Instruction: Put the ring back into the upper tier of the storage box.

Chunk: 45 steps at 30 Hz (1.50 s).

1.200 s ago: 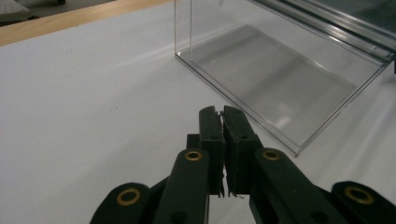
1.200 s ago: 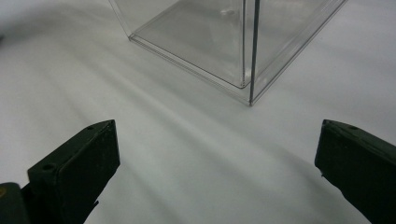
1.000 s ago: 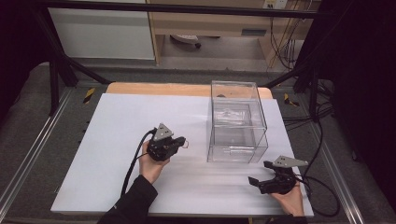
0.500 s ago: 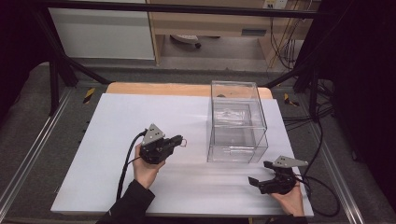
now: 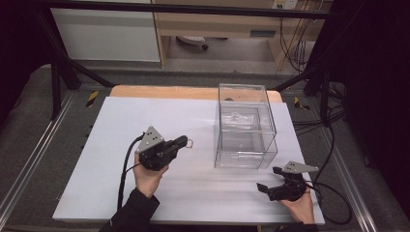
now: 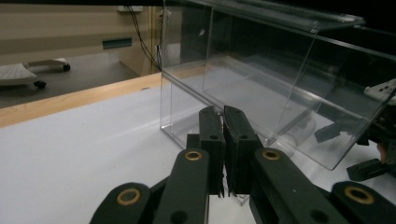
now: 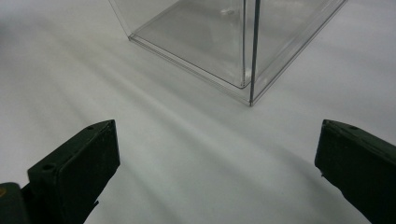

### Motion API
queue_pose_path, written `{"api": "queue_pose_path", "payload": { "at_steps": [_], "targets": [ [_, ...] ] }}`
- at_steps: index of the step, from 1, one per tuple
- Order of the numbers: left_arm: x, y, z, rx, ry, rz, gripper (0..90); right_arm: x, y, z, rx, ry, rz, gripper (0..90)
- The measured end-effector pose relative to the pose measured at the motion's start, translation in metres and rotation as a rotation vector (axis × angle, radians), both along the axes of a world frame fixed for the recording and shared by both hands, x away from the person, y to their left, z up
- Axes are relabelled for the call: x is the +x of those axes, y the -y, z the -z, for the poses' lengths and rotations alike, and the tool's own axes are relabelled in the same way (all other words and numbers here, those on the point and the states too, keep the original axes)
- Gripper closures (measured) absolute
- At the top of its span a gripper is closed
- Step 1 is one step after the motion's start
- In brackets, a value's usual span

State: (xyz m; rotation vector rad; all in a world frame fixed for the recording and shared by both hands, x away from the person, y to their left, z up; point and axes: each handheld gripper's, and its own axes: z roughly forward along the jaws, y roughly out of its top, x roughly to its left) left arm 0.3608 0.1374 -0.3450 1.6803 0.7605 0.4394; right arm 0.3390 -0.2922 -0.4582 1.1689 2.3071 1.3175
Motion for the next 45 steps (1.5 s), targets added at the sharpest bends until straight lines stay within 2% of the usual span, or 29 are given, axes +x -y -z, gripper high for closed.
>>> {"api": "queue_pose_path", "payload": {
  "at_steps": [12, 26, 39, 45],
  "targets": [
    [-0.01, 0.004, -0.024, -0.062, 0.064, 0.026, 86.4, 0.0, 0.0, 0.0, -0.005, 0.001, 0.002, 0.3],
    [-0.017, 0.025, -0.047, -0.097, 0.122, 0.075, 86.4, 0.0, 0.0, 0.0, -0.004, -0.003, 0.003, 0.3],
    [-0.015, 0.051, -0.062, -0.108, 0.145, 0.114, 86.4, 0.0, 0.0, 0.0, -0.003, -0.001, 0.003, 0.4],
    [-0.012, 0.061, -0.065, -0.106, 0.141, 0.126, 86.4, 0.0, 0.0, 0.0, -0.001, -0.001, 0.003, 0.3]
  ]
}}
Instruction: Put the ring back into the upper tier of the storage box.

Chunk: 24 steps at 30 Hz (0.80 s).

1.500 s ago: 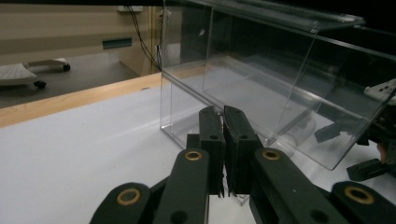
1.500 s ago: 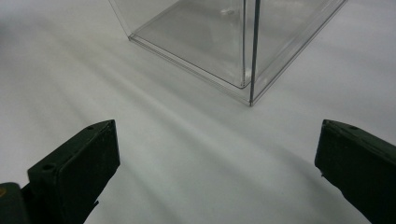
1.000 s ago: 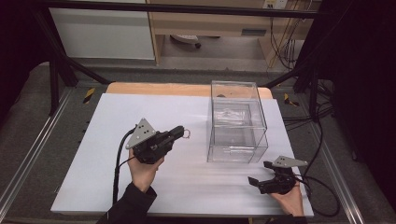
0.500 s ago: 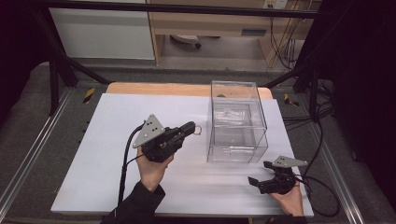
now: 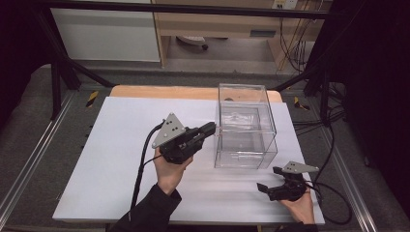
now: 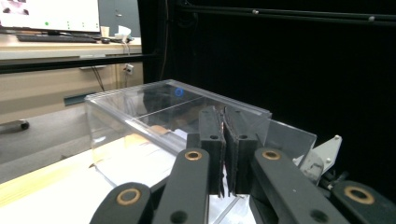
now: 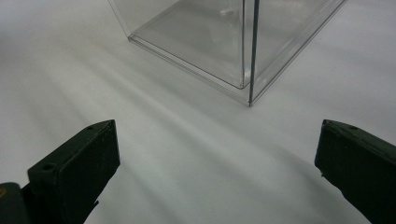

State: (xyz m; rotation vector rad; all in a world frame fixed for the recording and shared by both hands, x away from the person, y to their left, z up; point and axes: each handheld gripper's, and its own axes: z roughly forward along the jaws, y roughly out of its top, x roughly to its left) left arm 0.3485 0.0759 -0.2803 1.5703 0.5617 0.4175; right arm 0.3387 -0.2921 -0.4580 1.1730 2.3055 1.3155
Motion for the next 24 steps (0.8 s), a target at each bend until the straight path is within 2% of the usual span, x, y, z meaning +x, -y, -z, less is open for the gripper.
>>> {"api": "queue_pose_path", "payload": {
  "at_steps": [11, 24],
  "targets": [
    [0.006, 0.022, -0.003, 0.019, -0.007, 0.023, 86.4, 0.0, 0.0, 0.0, 0.001, -0.001, 0.0, 0.3],
    [0.014, 0.046, 0.011, 0.084, -0.054, 0.049, 86.4, 0.0, 0.0, 0.0, -0.001, 0.001, -0.003, 0.3]
  ]
}}
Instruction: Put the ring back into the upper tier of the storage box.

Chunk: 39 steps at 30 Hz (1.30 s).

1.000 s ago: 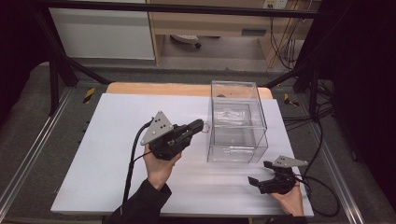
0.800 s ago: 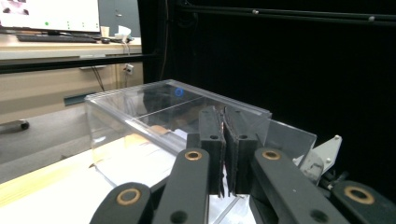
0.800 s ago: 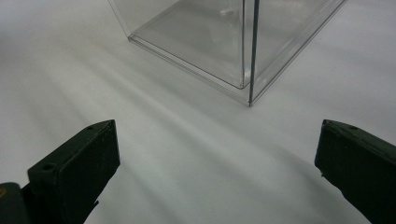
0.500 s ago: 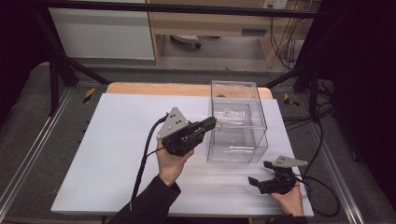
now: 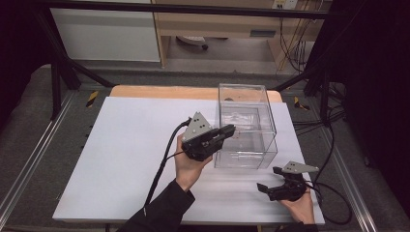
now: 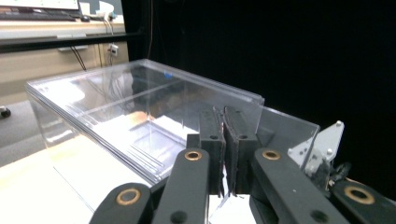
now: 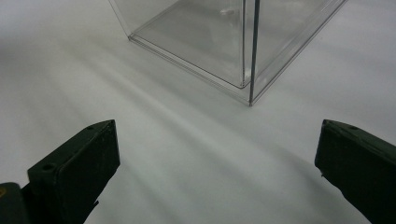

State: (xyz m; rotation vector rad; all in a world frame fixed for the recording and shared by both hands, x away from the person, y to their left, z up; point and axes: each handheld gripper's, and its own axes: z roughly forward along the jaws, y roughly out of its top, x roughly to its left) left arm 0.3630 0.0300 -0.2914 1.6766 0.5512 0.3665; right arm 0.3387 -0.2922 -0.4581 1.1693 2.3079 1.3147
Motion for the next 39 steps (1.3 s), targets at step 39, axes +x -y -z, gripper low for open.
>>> {"api": "queue_pose_path", "payload": {
  "at_steps": [39],
  "targets": [
    [-0.003, -0.051, -0.005, 0.12, -0.02, -0.04, 52.4, 0.0, 0.0, 0.0, -0.002, 0.0, 0.001, 0.3]
  ]
}}
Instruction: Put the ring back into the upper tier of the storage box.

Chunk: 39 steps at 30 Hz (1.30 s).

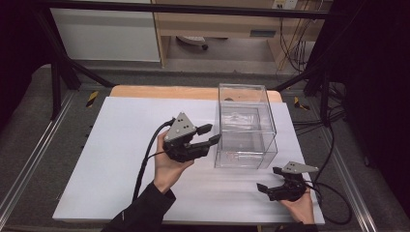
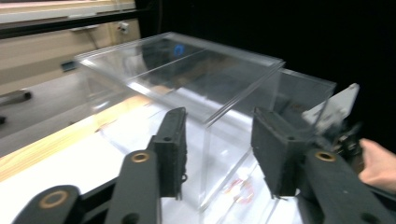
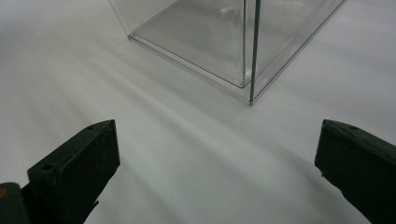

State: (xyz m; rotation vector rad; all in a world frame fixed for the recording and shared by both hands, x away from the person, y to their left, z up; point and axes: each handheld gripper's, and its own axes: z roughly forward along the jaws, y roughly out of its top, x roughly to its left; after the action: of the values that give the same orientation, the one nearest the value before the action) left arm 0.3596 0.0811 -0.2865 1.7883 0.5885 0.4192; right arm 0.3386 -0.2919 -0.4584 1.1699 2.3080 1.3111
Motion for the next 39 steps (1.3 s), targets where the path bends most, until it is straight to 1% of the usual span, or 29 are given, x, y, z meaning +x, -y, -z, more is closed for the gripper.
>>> {"api": "queue_pose_path", "payload": {
  "at_steps": [4, 6, 8, 10, 14, 18, 21, 24, 25, 27, 32, 33, 37, 39],
  "targets": [
    [0.005, -0.02, 0.011, 0.028, -0.019, -0.038, 42.3, 0.0, 0.0, 0.0, 0.001, -0.003, 0.002, 0.3],
    [0.007, -0.031, 0.019, 0.021, -0.037, -0.052, 37.7, 0.0, 0.0, 0.0, 0.0, -0.004, 0.002, 0.3],
    [0.009, -0.041, 0.027, 0.025, -0.055, -0.074, 33.0, 0.0, 0.0, 0.0, 0.001, -0.004, 0.003, 0.3],
    [0.011, -0.051, 0.037, 0.05, -0.064, -0.095, 29.5, 0.0, -0.001, 0.0, 0.002, -0.005, 0.003, 0.3],
    [0.014, -0.07, 0.055, 0.076, -0.091, -0.132, 23.6, 0.0, -0.001, 0.0, 0.002, -0.006, 0.002, 0.3],
    [0.014, -0.087, 0.074, 0.124, -0.112, -0.168, 17.8, 0.0, -0.001, 0.0, -0.001, -0.005, 0.002, 0.3],
    [0.013, -0.1, 0.086, 0.146, -0.133, -0.194, 14.2, 0.0, -0.001, 0.001, -0.002, -0.004, 0.002, 0.3],
    [0.012, -0.112, 0.099, 0.174, -0.151, -0.222, 11.2, 0.0, -0.001, 0.001, -0.001, -0.004, 0.002, 0.3],
    [0.011, -0.115, 0.102, 0.173, -0.161, -0.23, 10.0, 0.0, -0.001, 0.001, -0.002, -0.005, 0.002, 0.3],
    [0.01, -0.122, 0.108, 0.182, -0.166, -0.243, 8.3, 0.001, -0.001, 0.001, -0.004, -0.005, 0.003, 0.3],
    [0.006, -0.138, 0.122, 0.199, -0.192, -0.265, 6.5, 0.0, -0.001, 0.001, 0.0, -0.005, 0.003, 0.3],
    [0.005, -0.141, 0.124, 0.198, -0.195, -0.271, 6.3, 0.0, -0.001, 0.001, -0.001, -0.006, 0.003, 0.3],
    [0.001, -0.155, 0.133, 0.22, -0.207, -0.278, 6.1, 0.0, -0.001, 0.001, 0.0, -0.007, 0.004, 0.3],
    [-0.002, -0.163, 0.138, 0.222, -0.214, -0.284, 6.1, 0.0, -0.001, 0.001, 0.0, -0.004, 0.004, 0.3]
  ]
}}
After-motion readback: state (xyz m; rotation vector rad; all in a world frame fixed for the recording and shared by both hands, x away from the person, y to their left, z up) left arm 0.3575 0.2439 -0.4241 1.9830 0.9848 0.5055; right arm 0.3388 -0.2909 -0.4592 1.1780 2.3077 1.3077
